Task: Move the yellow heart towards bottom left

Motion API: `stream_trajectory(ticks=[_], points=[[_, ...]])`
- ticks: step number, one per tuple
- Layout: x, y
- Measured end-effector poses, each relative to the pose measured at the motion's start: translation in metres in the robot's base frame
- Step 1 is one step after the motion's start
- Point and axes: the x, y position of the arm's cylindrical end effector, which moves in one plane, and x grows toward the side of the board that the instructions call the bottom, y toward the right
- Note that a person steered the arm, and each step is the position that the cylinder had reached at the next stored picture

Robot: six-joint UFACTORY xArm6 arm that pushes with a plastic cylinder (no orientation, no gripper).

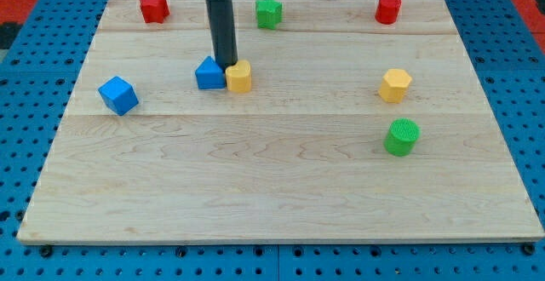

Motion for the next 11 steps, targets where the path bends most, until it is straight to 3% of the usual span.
stream_trajectory(ticks=[2, 4, 5, 6, 8, 10, 11], points=[[0.006, 0.039], [0.06, 0.055], [0.072, 0.102], [0.089, 0.03], [0.097, 0.006], [0.142, -0.037], [0.142, -0.037]])
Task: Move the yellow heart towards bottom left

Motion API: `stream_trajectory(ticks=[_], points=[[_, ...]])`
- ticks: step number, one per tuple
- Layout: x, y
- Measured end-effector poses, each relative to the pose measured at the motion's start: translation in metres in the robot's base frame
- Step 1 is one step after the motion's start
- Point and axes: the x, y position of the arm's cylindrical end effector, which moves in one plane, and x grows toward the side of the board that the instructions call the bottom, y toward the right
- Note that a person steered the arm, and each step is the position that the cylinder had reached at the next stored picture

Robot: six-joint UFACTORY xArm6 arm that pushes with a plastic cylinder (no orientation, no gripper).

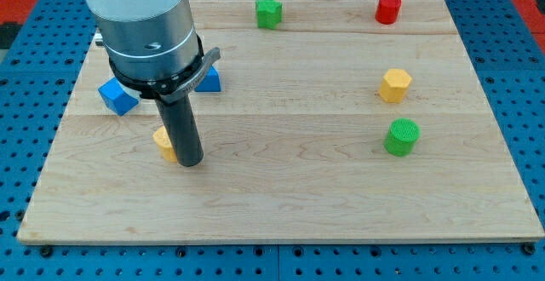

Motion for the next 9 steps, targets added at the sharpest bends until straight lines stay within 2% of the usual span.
stream_trajectory(ticks=[1, 2, 3, 5, 7, 8, 9], points=[[0.0, -0.008], [-0.025, 0.051], [-0.049, 0.051], [-0.031, -0.037], [-0.002, -0.057], [0.017, -0.09], [-0.028, -0.056]])
